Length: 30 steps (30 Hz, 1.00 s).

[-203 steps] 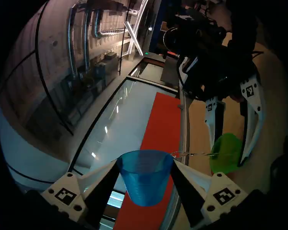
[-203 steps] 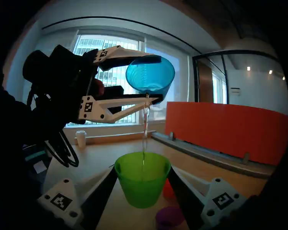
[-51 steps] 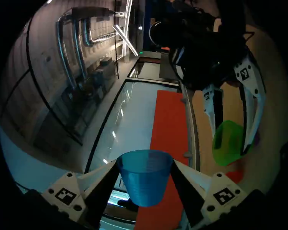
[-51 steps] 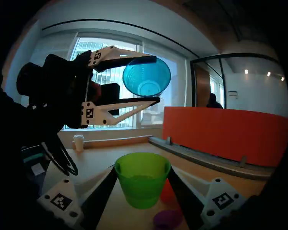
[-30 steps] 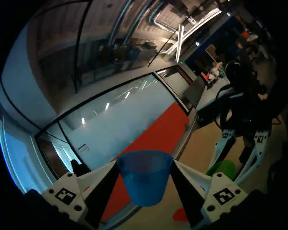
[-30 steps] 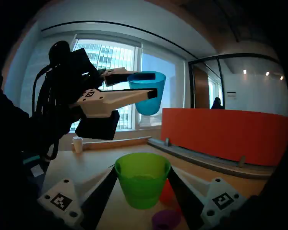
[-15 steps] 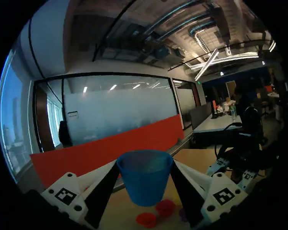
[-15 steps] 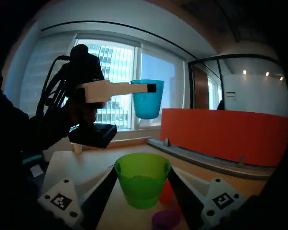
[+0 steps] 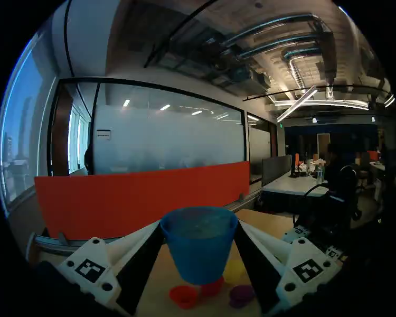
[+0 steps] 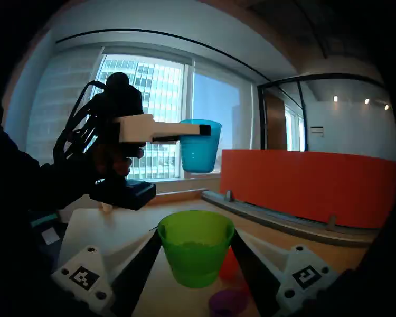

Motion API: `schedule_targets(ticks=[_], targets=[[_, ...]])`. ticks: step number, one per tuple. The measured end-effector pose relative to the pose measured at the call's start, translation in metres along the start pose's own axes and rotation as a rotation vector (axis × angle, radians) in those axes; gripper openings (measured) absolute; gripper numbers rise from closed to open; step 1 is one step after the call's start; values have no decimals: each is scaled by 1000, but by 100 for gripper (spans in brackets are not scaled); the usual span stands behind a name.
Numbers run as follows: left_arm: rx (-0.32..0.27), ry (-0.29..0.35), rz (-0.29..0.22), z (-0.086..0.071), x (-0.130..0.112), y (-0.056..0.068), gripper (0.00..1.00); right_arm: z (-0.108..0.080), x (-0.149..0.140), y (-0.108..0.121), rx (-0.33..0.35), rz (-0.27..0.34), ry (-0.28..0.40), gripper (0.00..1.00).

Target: Pour water

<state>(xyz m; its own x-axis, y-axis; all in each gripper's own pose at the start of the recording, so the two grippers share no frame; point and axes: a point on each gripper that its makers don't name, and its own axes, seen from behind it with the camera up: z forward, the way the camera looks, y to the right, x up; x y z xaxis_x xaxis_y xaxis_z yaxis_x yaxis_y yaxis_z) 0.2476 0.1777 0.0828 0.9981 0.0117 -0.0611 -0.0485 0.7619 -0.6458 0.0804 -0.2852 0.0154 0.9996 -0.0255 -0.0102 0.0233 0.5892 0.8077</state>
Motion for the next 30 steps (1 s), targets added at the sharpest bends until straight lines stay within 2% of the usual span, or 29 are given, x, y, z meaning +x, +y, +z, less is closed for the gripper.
schedule_targets(ticks=[6, 15, 30], targets=[[10, -38, -1, -3, -20, -3, 88, -4, -1, 2, -8, 10, -3, 91], [14, -88, -31, -7, -53, -7, 88, -14, -5, 10, -26, 15, -17, 91], [0, -177, -19, -14, -104, 5, 88, -44, -11, 26, -67, 35, -40, 91]])
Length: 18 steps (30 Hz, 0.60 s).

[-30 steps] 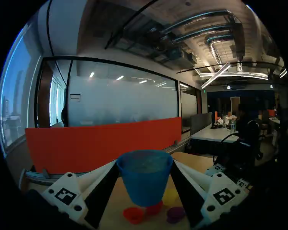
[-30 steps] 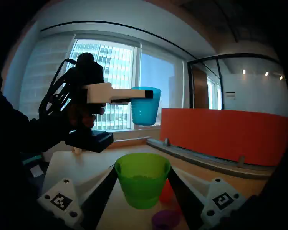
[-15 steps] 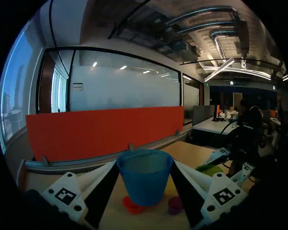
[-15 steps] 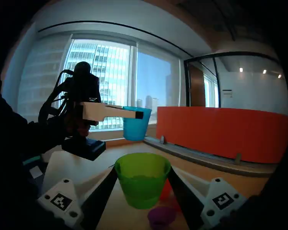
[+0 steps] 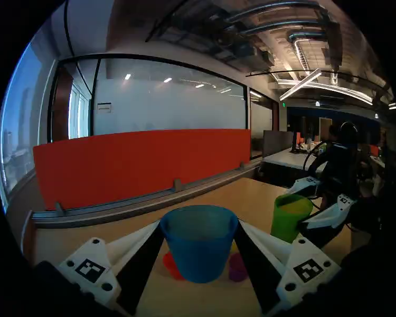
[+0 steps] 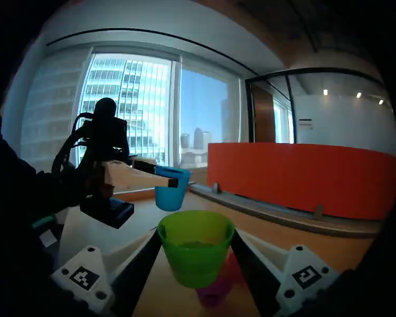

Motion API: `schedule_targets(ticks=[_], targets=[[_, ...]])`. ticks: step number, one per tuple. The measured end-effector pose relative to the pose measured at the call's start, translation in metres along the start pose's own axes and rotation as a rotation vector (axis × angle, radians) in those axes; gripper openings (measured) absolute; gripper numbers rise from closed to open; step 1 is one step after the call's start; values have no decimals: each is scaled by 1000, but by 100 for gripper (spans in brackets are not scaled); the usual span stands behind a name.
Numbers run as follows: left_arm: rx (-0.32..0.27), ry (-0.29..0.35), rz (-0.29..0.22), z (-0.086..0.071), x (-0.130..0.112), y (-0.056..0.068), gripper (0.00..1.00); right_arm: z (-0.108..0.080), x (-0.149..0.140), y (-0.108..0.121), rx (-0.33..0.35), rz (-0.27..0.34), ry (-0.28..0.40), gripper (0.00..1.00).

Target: Pour water

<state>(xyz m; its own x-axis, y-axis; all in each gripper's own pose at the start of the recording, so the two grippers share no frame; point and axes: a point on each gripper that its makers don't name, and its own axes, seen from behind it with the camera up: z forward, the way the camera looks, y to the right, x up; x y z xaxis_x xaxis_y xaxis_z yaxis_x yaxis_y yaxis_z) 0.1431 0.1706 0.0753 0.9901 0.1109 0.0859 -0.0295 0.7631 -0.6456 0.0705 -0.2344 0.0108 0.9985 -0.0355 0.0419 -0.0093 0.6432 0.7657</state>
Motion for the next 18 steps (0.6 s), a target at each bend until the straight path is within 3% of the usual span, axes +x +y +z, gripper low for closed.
schedule_targets(ticks=[9, 18], targets=[[-10, -69, 13, 6, -31, 6, 88, -15, -10, 10, -26, 8, -31, 91], [-12, -138, 23, 14, -56, 3, 88, -25, -26, 17, -36, 10, -83, 91]])
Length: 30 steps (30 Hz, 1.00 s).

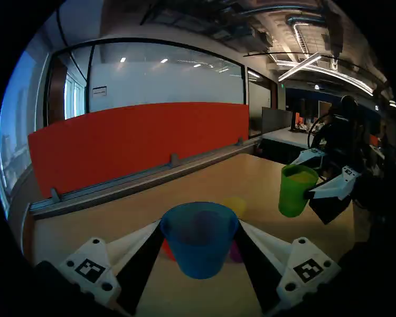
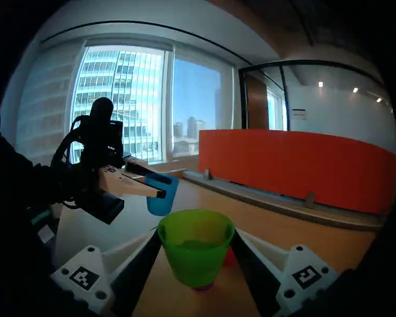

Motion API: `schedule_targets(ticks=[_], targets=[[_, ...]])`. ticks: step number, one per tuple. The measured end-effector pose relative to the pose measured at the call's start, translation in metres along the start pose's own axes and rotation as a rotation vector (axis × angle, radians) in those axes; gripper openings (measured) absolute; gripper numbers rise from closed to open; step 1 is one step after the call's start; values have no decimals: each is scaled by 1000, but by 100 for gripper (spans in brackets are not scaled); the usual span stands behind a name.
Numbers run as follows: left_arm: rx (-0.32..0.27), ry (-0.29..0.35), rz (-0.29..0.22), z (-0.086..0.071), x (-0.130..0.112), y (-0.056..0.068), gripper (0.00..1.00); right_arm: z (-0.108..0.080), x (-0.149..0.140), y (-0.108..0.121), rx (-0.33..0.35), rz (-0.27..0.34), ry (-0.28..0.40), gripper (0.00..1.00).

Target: Pour water

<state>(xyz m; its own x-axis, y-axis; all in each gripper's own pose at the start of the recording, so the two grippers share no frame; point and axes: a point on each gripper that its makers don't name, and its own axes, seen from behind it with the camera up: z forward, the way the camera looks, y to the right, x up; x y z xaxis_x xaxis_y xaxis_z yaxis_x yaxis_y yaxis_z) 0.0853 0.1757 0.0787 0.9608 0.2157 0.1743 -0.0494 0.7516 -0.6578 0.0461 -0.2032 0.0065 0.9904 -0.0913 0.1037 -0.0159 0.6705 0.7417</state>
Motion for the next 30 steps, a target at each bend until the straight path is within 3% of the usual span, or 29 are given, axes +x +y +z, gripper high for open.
schedule_targets(ticks=[18, 30], targets=[[-20, -183, 71, 19, -62, 5, 88, -8, -46, 0, 34, 4, -129, 92], [-41, -286, 102, 23, -96, 7, 89, -9, -70, -1, 49, -10, -203, 91]])
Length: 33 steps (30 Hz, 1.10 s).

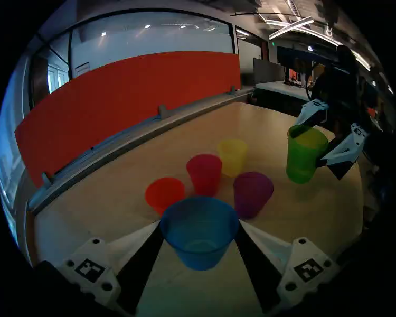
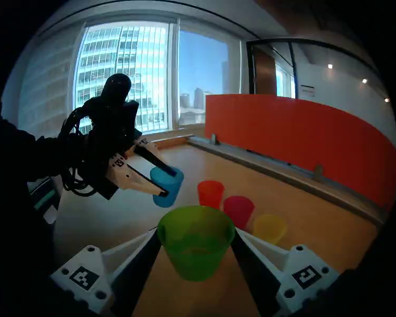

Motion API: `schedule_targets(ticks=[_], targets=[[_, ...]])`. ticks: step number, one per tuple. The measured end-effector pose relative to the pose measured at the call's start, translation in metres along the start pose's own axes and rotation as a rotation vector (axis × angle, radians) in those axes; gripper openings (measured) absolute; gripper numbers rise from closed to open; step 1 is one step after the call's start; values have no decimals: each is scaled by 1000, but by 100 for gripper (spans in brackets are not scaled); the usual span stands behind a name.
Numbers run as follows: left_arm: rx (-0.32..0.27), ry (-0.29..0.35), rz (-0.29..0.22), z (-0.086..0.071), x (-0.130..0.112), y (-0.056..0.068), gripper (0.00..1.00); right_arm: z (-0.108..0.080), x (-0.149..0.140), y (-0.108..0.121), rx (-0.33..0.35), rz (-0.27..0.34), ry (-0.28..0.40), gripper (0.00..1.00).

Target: Pour water

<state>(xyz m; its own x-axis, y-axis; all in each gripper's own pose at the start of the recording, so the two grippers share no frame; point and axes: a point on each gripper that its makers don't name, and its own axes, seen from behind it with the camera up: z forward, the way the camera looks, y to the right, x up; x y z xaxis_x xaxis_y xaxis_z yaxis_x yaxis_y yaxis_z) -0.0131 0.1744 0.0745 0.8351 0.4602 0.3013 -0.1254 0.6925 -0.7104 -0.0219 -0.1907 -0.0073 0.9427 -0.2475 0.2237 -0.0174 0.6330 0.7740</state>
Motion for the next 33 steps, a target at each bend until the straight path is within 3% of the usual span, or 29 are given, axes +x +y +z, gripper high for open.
schedule_targets(ticks=[15, 33], targets=[[-14, -113, 55, 20, -32, 0, 88, 4, -21, -4, 17, 3, -57, 91], [-29, -122, -30, 39, -44, -6, 89, 9, -31, -2, 23, 18, -76, 91]])
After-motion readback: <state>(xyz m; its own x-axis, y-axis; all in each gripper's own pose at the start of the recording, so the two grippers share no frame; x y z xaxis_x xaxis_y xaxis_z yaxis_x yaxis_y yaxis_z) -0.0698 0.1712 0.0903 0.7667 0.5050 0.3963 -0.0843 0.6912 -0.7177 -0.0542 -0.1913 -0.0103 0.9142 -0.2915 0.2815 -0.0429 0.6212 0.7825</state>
